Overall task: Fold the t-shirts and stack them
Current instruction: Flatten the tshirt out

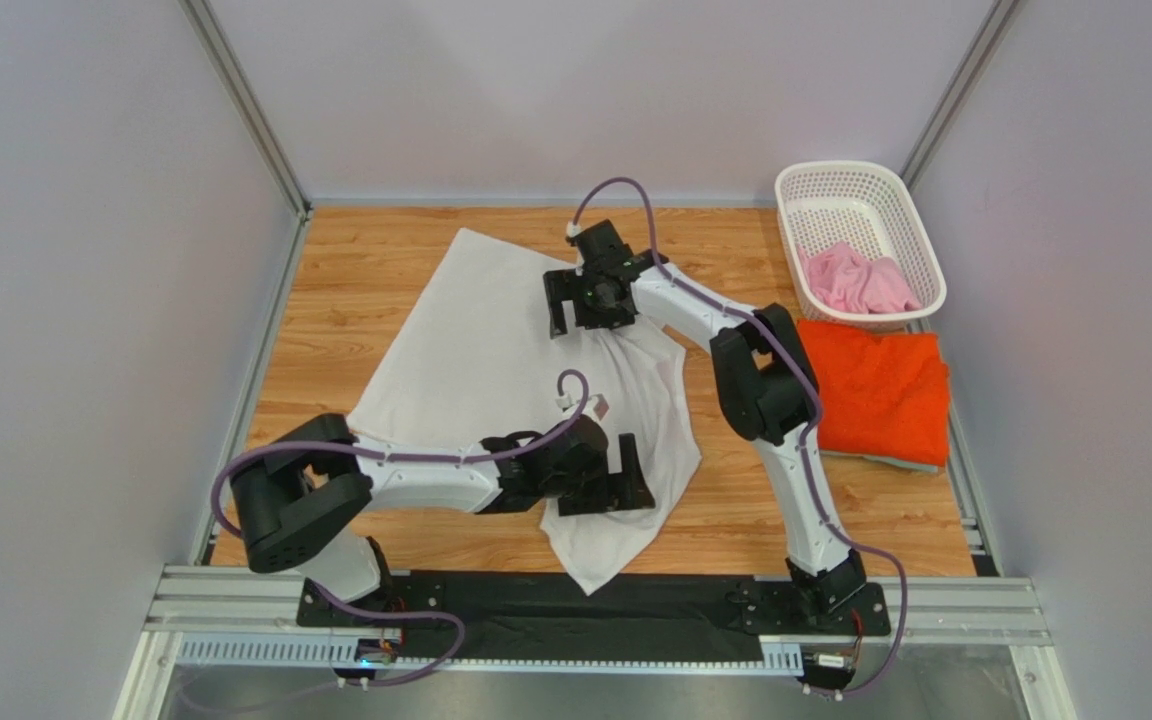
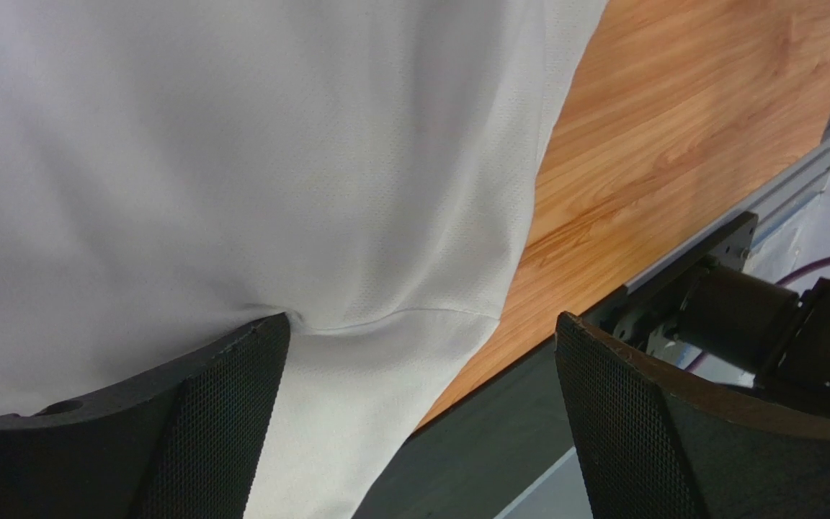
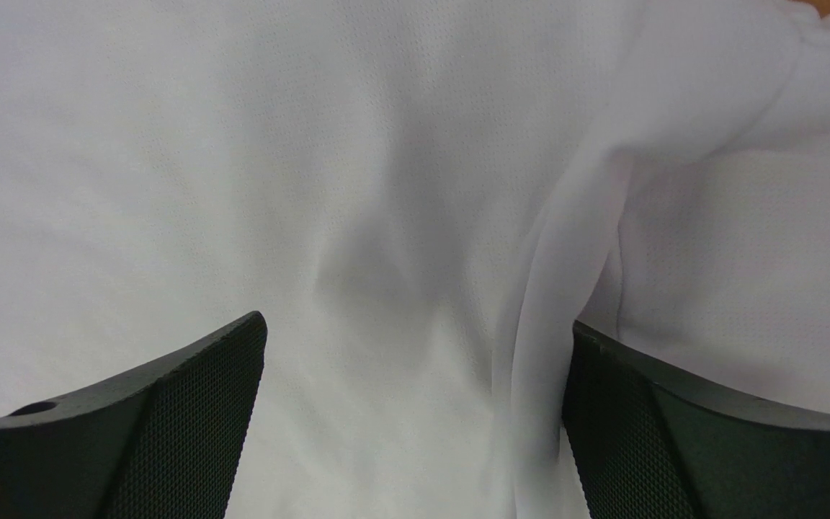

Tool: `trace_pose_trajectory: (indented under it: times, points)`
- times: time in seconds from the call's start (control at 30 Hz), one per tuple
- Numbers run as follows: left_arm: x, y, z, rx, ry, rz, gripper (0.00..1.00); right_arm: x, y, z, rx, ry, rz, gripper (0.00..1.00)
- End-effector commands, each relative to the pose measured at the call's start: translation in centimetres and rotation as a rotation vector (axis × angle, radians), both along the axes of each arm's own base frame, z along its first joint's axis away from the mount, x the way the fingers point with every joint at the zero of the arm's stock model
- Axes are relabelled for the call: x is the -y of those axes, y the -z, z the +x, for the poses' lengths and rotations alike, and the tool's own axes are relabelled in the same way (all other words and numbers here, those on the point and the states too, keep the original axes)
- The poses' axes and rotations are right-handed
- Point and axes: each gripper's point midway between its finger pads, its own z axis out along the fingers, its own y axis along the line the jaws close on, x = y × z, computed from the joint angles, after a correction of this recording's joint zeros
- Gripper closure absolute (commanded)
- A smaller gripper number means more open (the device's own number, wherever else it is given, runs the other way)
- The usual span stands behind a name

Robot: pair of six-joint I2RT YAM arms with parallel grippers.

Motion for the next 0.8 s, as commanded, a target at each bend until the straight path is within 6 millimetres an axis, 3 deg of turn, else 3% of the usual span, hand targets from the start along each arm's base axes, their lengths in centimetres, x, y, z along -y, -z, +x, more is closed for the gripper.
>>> trace_pose_trajectory:
  times: [0.0, 0.03, 0.13, 0.17, 0.2, 0.23, 0.27, 0.3, 0.33, 0.43, 0.53, 0.6, 0.63, 0.7, 0.77]
  points:
    - [1.4, 0.2, 1.3, 0.045, -0.02, 0.032, 0.0, -1.5, -1.7, -1.0, 0.007, -0.123, 0.004, 0.0]
    - [2.3, -1.7, 1.7, 0.094, -0.003, 0.012, 0.0, -0.6, -4.1, -0.3, 0.074, -0.109, -0.022, 0.0]
    - [1.0, -3.6, 2.0, 0.181, -0.023, 0.076, 0.0, 1.2, -7.6, 0.1, 0.124, -0.069, -0.025, 0.0]
    - [0.6, -4.0, 2.1, 0.193, -0.033, 0.084, 0.0, 1.9, -9.9, -0.2, 0.144, -0.057, -0.008, 0.0]
    - [0.1, -4.3, 2.2, 0.206, -0.047, 0.092, 0.0, 2.6, -11.0, -0.3, 0.149, -0.042, -0.003, 0.0]
    - [-1.2, -4.6, 2.0, 0.209, -0.057, 0.107, 0.0, 3.8, -11.6, -0.3, 0.146, -0.022, -0.003, 0.0]
    - [-2.0, -4.7, 1.9, 0.212, -0.072, 0.122, 0.0, 5.0, -13.1, -1.5, 0.144, -0.008, -0.004, 0.0]
    - [-3.2, -4.7, 2.3, 0.234, -0.102, 0.148, 0.0, 5.8, -13.2, -2.2, 0.134, 0.008, -0.011, 0.0]
    - [-5.4, -4.6, 1.8, 0.222, -0.128, 0.196, 0.0, 6.8, -14.0, -2.7, 0.145, 0.033, -0.01, 0.0]
    - [-9.7, -5.5, 1.8, 0.26, -0.211, 0.258, 0.0, 8.5, -14.7, -5.9, 0.14, 0.046, -0.006, 0.0]
    - [-14.0, -6.8, 2.2, 0.325, -0.291, 0.316, 0.0, 10.5, -13.6, -9.5, 0.099, 0.107, 0.001, 0.0]
    - [-16.8, -7.8, 3.3, 0.394, -0.391, 0.359, 0.0, 10.6, -13.5, -10.9, 0.099, 0.149, 0.056, 0.0]
    - [-18.6, -8.1, 3.5, 0.4, -0.443, 0.373, 0.0, 10.9, -12.1, -13.4, 0.056, 0.131, 0.078, 0.0]
    - [-21.0, -7.8, 4.5, 0.393, -0.524, 0.398, 0.0, 10.4, -11.3, -14.8, 0.048, 0.137, 0.12, 0.0]
    - [-21.8, -8.0, 5.5, 0.397, -0.545, 0.366, 0.0, 10.1, -9.7, -17.2, 0.028, 0.12, 0.112, 0.0]
